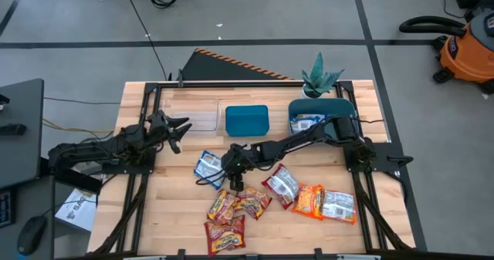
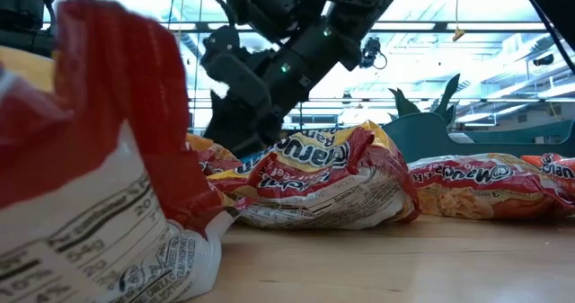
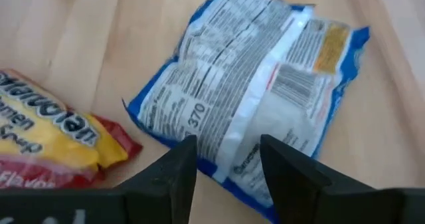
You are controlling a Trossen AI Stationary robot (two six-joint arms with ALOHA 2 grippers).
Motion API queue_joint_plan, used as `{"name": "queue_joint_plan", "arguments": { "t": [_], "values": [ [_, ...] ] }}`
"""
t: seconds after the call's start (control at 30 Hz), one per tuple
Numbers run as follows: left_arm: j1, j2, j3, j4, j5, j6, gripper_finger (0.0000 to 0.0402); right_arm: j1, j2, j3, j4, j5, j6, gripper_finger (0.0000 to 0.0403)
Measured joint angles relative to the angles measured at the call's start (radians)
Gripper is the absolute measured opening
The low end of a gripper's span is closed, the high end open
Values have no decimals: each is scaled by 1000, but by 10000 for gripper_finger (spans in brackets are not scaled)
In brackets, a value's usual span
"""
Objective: Sort Maruchan noodles
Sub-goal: Put the blue noodle pack into the green bin
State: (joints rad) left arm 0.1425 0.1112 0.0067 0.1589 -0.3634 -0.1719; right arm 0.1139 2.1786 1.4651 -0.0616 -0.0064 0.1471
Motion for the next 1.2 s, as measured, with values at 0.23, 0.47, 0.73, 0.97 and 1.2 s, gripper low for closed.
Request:
{"name": "queue_joint_plan", "arguments": {
  "t": [0.23,0.47,0.73,0.97,1.2],
  "values": [
    [0,1,0,1,0,0,142,7,40,0,54,31,-60,160],
    [0,3,0,0,0,1,142,17,40,0,52,118,-115,103],
    [0,6,0,0,0,1,142,17,40,0,52,118,-118,9],
    [0,6,0,0,0,2,142,16,20,0,39,148,-149,9],
    [0,6,0,0,0,3,142,16,-91,1,-31,240,-208,8]
  ]
}}
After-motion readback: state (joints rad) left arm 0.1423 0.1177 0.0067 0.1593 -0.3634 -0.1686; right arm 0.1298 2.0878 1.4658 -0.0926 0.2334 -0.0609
